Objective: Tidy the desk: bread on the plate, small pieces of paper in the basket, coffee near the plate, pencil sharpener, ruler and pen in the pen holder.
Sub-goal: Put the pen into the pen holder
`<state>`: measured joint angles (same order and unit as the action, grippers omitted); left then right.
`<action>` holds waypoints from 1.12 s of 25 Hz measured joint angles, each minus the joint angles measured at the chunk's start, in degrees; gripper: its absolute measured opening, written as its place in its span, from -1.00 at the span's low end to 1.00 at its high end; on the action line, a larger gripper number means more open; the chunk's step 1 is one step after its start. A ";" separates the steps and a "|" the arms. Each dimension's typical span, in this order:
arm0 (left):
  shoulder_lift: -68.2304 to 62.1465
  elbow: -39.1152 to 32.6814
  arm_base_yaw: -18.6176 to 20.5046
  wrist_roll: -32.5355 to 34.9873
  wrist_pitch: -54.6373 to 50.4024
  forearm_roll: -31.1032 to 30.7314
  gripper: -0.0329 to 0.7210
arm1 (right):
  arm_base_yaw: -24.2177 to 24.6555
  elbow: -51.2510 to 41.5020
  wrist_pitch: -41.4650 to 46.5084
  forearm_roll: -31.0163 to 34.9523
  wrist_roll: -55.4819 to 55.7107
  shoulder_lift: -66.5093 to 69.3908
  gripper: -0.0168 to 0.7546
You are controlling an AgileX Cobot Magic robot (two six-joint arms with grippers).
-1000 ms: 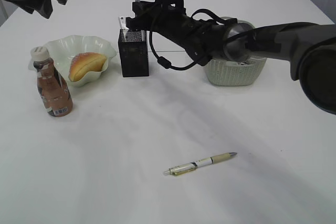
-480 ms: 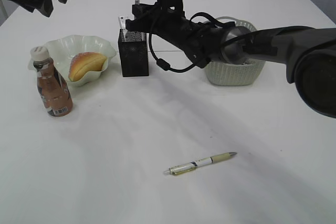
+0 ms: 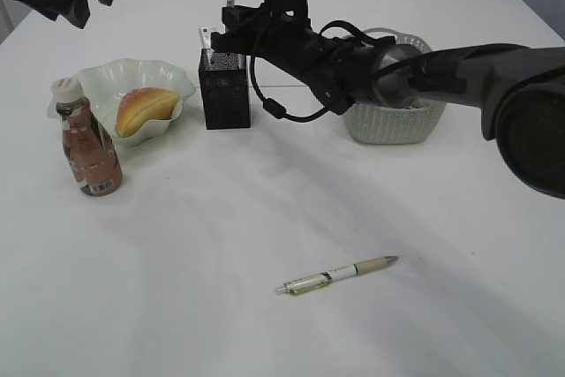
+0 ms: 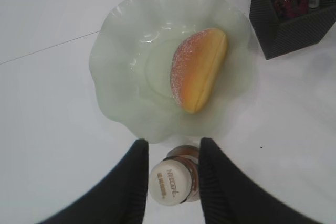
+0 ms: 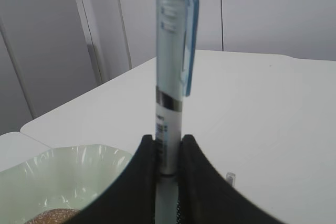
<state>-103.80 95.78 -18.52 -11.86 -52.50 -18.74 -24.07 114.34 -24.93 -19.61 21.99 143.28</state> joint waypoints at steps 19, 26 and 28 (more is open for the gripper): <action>0.00 0.00 0.00 -0.02 -0.11 0.43 -0.26 | 0.00 0.14 -0.09 -0.15 0.21 0.00 -0.46; 0.00 0.00 0.00 -0.02 -0.21 0.43 -0.26 | 0.00 0.14 -0.09 -0.15 0.21 0.00 -0.25; 0.00 0.00 0.00 -0.02 -0.21 0.43 -0.26 | 0.00 0.14 0.04 -0.37 0.21 0.00 -0.25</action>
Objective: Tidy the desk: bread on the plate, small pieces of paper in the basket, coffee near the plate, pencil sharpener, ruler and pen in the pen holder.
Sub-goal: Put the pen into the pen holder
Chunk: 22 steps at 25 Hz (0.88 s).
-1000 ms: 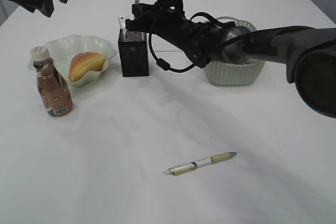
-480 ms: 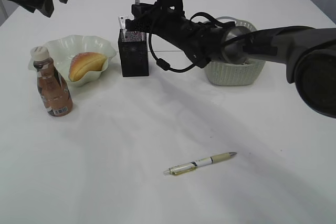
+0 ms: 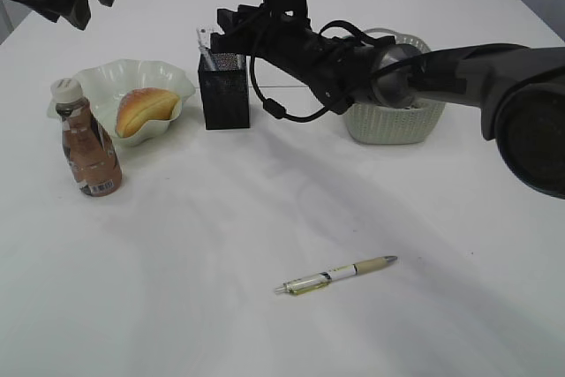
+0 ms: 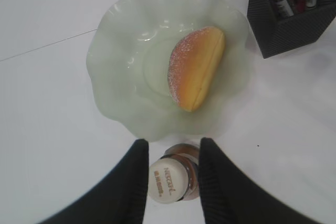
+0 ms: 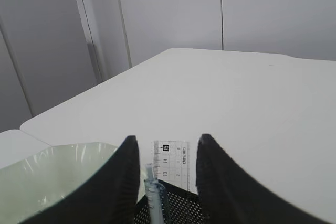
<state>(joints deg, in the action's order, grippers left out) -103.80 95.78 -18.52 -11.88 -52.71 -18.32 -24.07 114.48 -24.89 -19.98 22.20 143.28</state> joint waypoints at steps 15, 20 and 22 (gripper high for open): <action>0.00 0.00 0.00 0.00 -0.31 -0.10 -0.27 | -0.10 0.04 16.97 -0.78 3.52 -7.68 -0.24; 0.00 0.00 0.00 0.00 -1.66 -0.20 -0.27 | -0.51 0.04 29.54 -0.67 4.70 -12.38 -0.24; 0.00 0.00 0.00 0.00 -2.14 -0.20 -0.27 | -0.96 0.04 35.51 -0.55 4.80 -14.12 -0.24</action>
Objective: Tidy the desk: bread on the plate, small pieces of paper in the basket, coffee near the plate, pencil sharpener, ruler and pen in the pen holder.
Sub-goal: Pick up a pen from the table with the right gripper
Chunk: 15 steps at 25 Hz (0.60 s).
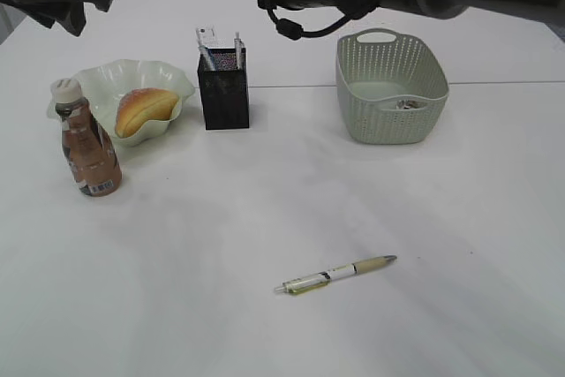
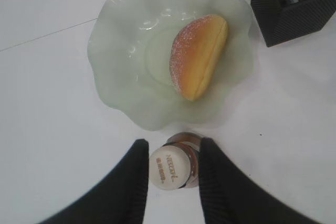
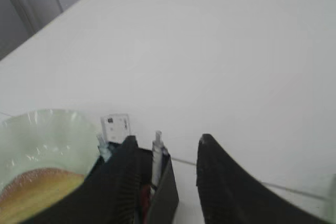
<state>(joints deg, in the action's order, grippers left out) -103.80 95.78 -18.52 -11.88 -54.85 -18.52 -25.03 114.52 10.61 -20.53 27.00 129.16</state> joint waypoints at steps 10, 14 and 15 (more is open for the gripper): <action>0.00 0.00 -0.26 0.00 -5.10 3.00 -0.27 | -1.17 0.26 36.83 9.32 -2.87 -7.18 -0.24; 0.00 0.00 -3.06 1.91 -8.63 3.91 -0.27 | -1.27 0.77 51.79 15.46 -8.20 -9.05 -0.24; 0.00 0.00 -3.98 2.54 -9.33 4.03 -0.27 | -1.27 0.77 55.27 16.58 -9.06 -9.41 -0.24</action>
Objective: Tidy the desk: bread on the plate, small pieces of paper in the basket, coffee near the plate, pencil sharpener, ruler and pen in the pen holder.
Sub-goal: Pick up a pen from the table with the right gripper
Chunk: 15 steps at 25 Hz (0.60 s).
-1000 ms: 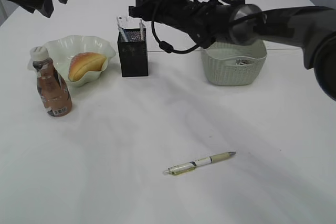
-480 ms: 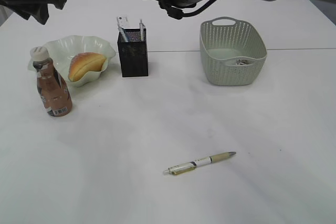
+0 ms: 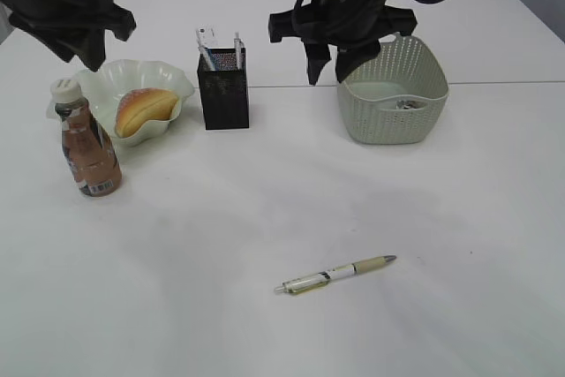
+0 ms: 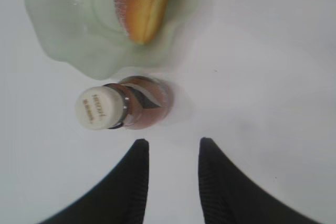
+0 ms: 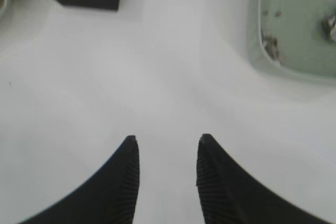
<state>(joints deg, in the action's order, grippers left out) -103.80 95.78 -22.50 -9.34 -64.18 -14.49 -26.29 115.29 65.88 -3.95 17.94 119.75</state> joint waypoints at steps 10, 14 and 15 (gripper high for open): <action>0.00 0.00 -8.17 2.05 -5.45 0.92 -0.27 | 0.00 0.00 5.05 8.12 -5.77 -1.80 -0.26; 0.00 0.00 -8.19 2.04 -6.35 1.47 -0.27 | 0.52 0.00 5.27 8.12 -5.85 -3.82 -0.32; 0.00 0.00 -8.19 2.04 -6.45 2.37 -0.27 | 0.80 0.00 5.27 8.12 -5.85 -4.40 -0.33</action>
<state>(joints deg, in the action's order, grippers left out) -103.80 95.78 -30.69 -7.30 -70.63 -12.12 -25.50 115.29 71.15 4.18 12.09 115.35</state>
